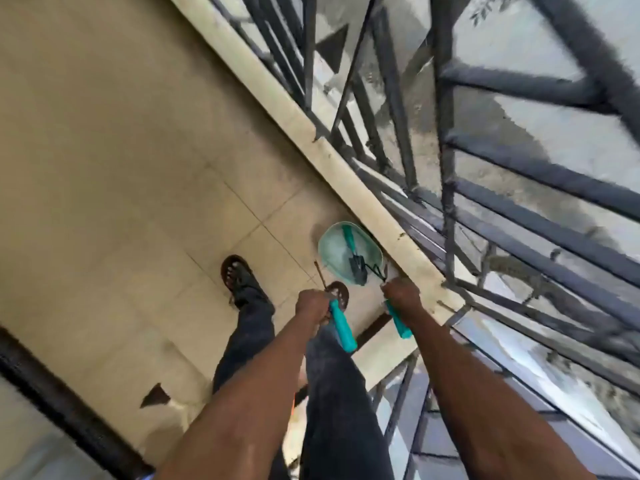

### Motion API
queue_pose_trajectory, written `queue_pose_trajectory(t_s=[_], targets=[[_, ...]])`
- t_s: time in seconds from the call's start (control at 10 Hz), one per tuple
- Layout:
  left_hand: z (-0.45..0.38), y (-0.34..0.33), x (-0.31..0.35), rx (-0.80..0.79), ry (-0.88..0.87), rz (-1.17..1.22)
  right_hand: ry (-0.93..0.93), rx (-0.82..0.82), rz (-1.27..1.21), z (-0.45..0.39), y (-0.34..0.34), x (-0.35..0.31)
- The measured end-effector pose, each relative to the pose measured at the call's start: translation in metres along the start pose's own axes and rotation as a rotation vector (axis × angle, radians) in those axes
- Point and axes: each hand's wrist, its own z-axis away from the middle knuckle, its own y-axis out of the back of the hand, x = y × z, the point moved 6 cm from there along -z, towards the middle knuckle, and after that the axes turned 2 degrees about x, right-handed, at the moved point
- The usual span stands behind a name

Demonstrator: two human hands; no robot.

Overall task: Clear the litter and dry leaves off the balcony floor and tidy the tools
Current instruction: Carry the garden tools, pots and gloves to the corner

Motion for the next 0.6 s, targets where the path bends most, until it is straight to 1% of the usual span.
queue_pose_trajectory(t_s=[0.1, 0.2, 0.3, 0.4, 0.5, 0.6], targets=[[-0.071, -0.036, -0.007, -0.024, -0.011, -0.028, 0.017, -0.019, 0.112, -0.090, -0.035, 0.015], [-0.138, -0.068, -0.010, -0.017, 0.007, -0.011, 0.120, -0.055, 0.306, -0.172, -0.070, 0.017], [-0.236, -0.103, -0.008, -0.029, -0.008, 0.013, 0.200, -0.023, 0.406, -0.240, -0.100, 0.014], [-0.294, -0.116, 0.003, 0.019, -0.050, 0.020, 0.370, 0.027, 0.503, -0.290, -0.125, 0.005], [-0.339, -0.126, 0.007, 0.053, -0.111, 0.108, 0.412, 0.150, 0.377, -0.326, -0.130, 0.007], [-0.350, -0.124, -0.003, 0.036, -0.136, 0.031, 0.334, 0.238, 0.395, -0.329, -0.115, 0.019]])
